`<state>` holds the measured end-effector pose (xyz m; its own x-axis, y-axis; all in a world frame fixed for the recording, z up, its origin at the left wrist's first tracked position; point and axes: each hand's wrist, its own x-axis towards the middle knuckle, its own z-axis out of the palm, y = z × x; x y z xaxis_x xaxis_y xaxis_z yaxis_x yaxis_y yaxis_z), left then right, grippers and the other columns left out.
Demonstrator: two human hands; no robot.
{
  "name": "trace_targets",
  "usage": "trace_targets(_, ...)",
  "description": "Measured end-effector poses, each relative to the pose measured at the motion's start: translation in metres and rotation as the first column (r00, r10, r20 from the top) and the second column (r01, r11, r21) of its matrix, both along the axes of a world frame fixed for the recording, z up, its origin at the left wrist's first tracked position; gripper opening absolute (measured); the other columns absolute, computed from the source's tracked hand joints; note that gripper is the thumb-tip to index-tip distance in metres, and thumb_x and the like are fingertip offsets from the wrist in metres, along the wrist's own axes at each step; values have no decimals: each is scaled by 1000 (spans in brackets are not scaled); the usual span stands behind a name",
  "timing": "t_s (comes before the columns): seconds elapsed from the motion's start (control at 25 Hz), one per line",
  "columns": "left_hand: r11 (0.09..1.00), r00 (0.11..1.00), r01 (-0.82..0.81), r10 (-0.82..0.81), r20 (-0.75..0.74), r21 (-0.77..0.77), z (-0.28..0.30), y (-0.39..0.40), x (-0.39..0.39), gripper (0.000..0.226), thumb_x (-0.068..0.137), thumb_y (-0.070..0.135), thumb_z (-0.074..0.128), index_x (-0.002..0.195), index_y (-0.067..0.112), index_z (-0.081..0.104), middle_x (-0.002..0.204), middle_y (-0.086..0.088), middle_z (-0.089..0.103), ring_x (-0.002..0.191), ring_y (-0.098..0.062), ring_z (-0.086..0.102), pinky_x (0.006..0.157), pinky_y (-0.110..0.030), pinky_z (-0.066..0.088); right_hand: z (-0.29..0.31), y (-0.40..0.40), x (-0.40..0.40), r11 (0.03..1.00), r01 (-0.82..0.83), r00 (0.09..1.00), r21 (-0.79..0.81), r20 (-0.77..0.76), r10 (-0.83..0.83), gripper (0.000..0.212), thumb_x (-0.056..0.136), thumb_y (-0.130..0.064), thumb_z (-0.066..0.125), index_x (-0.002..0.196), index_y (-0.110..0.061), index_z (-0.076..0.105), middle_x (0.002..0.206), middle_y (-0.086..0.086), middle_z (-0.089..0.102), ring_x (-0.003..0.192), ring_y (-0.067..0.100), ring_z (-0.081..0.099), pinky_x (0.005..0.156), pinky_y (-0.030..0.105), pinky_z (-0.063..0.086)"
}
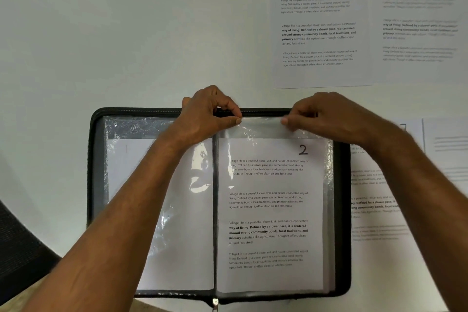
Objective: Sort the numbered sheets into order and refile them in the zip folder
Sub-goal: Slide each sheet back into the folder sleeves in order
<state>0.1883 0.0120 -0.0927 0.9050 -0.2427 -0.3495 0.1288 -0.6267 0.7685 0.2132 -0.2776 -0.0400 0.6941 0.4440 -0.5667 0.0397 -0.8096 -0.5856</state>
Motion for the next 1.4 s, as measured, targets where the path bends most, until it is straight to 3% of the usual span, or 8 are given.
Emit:
trace_targets(0.16,996,994,-29,19,108,90,-4,-4,-10,7,86,38,79,91,41,75,97,17,54,105,-6,50,94,-33,22,-8,-7,-33,960,239,932,148,242,-269,6,85,-42,78,89,-39,74,121,-19,63,118,4,54,98,21,42)
trace_targets(0.24,991,987,-51,32,157,120,-3,-8,-18,7,88,37,76,94,40,73,99,13,52,105,-6,46,94,-31,21,-8,-4,-54,870,422,844,256,239,-480,21,85,-30,82,103,-32,72,130,-12,59,115,0,59,91,9,43)
trace_targets(0.48,942,957,-118,24,288,313,8,-22,-64,49,88,40,72,135,29,59,142,2,47,135,-23,38,108,-37,20,-1,-2,-121,572,732,629,369,-46,-776,76,83,-14,85,140,-33,38,139,-11,54,106,14,71,87,30,59)
trace_targets(0.64,956,968,-157,100,229,247,20,-29,-111,58,92,30,72,145,20,50,152,-6,37,139,-26,34,115,-42,32,9,-3,-156,587,773,630,240,-182,-755,63,88,-23,80,138,-30,43,131,-2,64,109,8,70,86,27,61)
trace_targets(0.88,955,956,-291,293,21,-64,36,-26,-152,42,97,21,68,136,21,54,134,6,51,116,-7,53,101,-32,52,42,-3,-177,814,580,718,13,-481,-504,33,99,-39,63,131,-30,64,114,-9,76,101,8,74,90,33,60)
trace_targets(1.04,905,889,-417,385,-246,-89,61,-17,-149,39,100,30,66,137,21,59,130,7,57,100,-3,59,82,-10,49,78,23,-178,730,678,643,91,-555,-528,27,100,-40,62,117,-21,72,99,-12,79,94,4,74,93,28,55)
trace_targets(1.16,833,795,-535,440,-417,-142,73,1,-147,30,101,44,61,126,28,64,125,6,66,110,-15,65,92,-29,54,94,59,-182,698,695,638,175,-598,-485,20,103,-31,58,100,-17,72,86,-16,79,84,-5,72,83,17,49)
trace_targets(1.4,818,701,-560,382,-603,-133,100,52,-148,58,98,74,35,128,33,63,120,7,73,112,-15,67,98,-38,52,82,150,-197,703,621,697,347,-655,-292,26,107,-32,51,121,-24,71,118,-8,75,112,5,69,94,16,50)
